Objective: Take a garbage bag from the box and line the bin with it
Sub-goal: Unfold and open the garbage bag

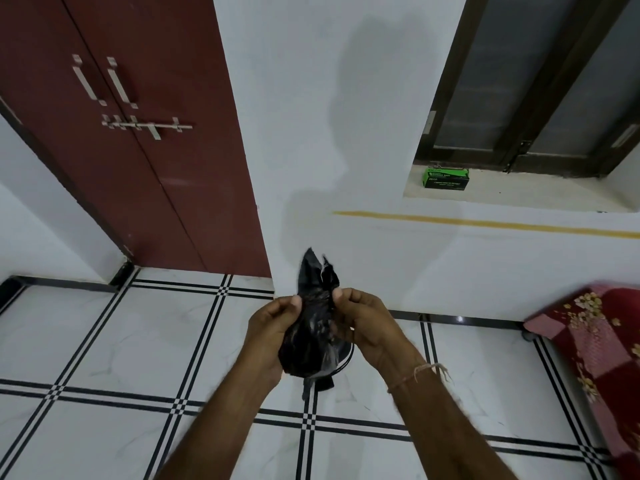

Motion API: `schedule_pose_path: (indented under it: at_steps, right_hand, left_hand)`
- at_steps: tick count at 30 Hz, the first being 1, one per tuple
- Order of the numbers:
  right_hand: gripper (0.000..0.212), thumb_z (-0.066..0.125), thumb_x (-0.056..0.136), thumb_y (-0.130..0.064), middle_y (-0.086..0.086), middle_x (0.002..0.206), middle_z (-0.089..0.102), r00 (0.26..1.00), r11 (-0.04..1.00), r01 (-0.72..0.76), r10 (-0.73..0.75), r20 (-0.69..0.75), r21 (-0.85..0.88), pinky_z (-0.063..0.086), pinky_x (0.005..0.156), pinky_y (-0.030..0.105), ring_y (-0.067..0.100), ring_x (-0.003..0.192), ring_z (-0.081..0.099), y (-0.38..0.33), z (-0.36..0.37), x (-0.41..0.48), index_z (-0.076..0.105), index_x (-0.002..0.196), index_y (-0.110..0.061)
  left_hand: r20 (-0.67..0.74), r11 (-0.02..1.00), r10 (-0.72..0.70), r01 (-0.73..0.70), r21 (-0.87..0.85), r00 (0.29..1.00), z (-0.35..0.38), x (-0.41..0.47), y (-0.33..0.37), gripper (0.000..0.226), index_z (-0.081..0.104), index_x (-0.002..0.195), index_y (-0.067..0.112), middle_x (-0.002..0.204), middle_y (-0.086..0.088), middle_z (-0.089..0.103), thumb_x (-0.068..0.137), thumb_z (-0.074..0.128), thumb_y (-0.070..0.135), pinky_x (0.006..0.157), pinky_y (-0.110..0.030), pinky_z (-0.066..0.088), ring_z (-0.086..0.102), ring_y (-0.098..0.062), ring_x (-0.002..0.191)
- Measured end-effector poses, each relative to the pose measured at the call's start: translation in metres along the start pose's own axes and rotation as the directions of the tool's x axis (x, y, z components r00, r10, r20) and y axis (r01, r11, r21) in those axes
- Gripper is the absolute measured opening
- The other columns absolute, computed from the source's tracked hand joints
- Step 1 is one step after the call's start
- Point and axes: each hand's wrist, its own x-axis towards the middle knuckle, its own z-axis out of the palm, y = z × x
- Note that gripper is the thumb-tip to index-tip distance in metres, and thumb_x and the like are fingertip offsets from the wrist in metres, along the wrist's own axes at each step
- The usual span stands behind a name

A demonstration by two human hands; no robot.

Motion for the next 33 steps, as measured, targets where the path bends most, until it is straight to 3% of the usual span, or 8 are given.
schedule_pose_path:
  at_steps: [6, 10, 15, 19, 23, 26, 29, 33]
  right_hand:
    - [0.026, 0.054, 0.105, -0.027, 0.005, 0.072, 0.077, 0.988, 0.951, -0.130, 0.148, -0.042, 0.280, 0.060, 0.052, 0.026, 0.015, 0.058, 0.073, 0.002, -0.013, 0.007, 0.067, 0.094, -0.009]
    - [0.040, 0.038, 0.112, -0.028, 0.012, 0.064, 0.076, 0.956, 0.875, -0.190, 0.268, -0.117, 0.446, 0.060, 0.042, 0.039, 0.027, 0.066, 0.073, -0.006, -0.015, 0.013, 0.065, 0.095, -0.003]
    - [0.033, 0.043, 0.111, -0.024, 0.012, 0.073, 0.068, 0.936, 0.794, -0.088, 0.272, -0.222, 0.602, 0.059, 0.048, 0.034, 0.024, 0.071, 0.060, -0.007, -0.017, 0.026, 0.062, 0.087, -0.012]
    - [0.026, 0.057, 0.103, -0.036, 0.010, 0.094, 0.066, 0.997, 0.936, -0.001, 0.028, -0.073, 0.351, 0.057, 0.074, 0.039, 0.021, 0.081, 0.066, -0.008, -0.023, 0.013, 0.062, 0.108, -0.011]
    - [0.038, 0.066, 0.100, -0.030, 0.004, 0.105, 0.067, 0.993, 0.984, 0.105, -0.112, -0.046, -0.148, 0.054, 0.076, 0.025, 0.017, 0.095, 0.067, 0.010, -0.037, 0.015, 0.053, 0.135, -0.020]
    - [0.060, 0.056, 0.093, -0.064, -0.007, 0.120, 0.062, 0.901, 0.821, 0.265, -0.398, -0.174, -0.506, 0.049, 0.099, 0.033, 0.020, 0.123, 0.057, 0.024, -0.030, 0.017, 0.055, 0.137, -0.022]
    - [0.083, 0.054, 0.078, -0.082, -0.015, 0.147, 0.047, 0.857, 0.616, 0.429, -0.508, 0.083, -0.661, 0.036, 0.111, 0.034, 0.009, 0.137, 0.043, 0.028, -0.011, 0.015, 0.041, 0.147, -0.038]
    - [0.046, 0.070, 0.081, -0.064, -0.008, 0.093, 0.073, 0.911, 0.609, 0.386, -0.369, 0.183, -0.693, 0.051, 0.085, 0.036, 0.010, 0.088, 0.068, 0.022, -0.008, 0.030, 0.069, 0.102, -0.023]
  left_hand:
    - [-0.119, 0.926, -0.112, 0.060, -0.372, 0.987, -0.018, 0.015, -0.001, 0.037, 0.065, 0.127, 0.006, 0.114, -0.013, 0.076, 0.102, 0.055, 0.031, 0.075, -0.037, 0.065, 0.073, -0.026, 0.104]
    - [-0.159, 0.861, -0.174, 0.072, -0.503, 0.972, -0.024, 0.019, 0.003, 0.044, 0.077, 0.095, 0.009, 0.084, -0.009, 0.081, 0.108, 0.041, 0.031, 0.059, -0.033, 0.064, 0.079, -0.019, 0.072]
    - [-0.125, 0.913, -0.183, 0.121, -0.390, 0.975, -0.025, 0.016, 0.003, 0.047, 0.069, 0.097, 0.011, 0.090, -0.013, 0.077, 0.108, 0.037, 0.044, 0.096, -0.047, 0.049, 0.067, -0.027, 0.094]
    - [0.003, 0.969, -0.143, 0.141, -0.203, 0.990, -0.039, 0.018, -0.003, 0.057, 0.071, 0.123, 0.011, 0.120, -0.012, 0.076, 0.092, 0.053, 0.056, 0.096, -0.043, 0.053, 0.071, -0.026, 0.114]
    - [-0.059, 0.983, -0.137, 0.129, -0.134, 0.989, -0.034, 0.016, 0.004, 0.042, 0.074, 0.113, 0.011, 0.109, -0.011, 0.080, 0.095, 0.060, 0.046, 0.077, -0.035, 0.059, 0.077, -0.020, 0.095]
    - [-0.036, 0.981, -0.155, 0.149, -0.127, 0.987, -0.024, 0.014, 0.009, 0.053, 0.070, 0.125, 0.005, 0.121, -0.016, 0.075, 0.091, 0.066, 0.045, 0.092, -0.041, 0.057, 0.071, -0.028, 0.113]
    - [0.053, 0.985, -0.154, 0.157, -0.069, 0.987, -0.014, 0.013, 0.010, 0.056, 0.068, 0.130, 0.003, 0.129, -0.022, 0.070, 0.091, 0.070, 0.043, 0.108, -0.048, 0.050, 0.067, -0.035, 0.122]
    - [0.188, 0.978, -0.208, 0.205, 0.034, 0.960, -0.008, 0.011, 0.019, 0.049, 0.069, 0.129, 0.001, 0.126, -0.022, 0.072, 0.098, 0.062, 0.039, 0.100, -0.042, 0.057, 0.069, -0.035, 0.119]
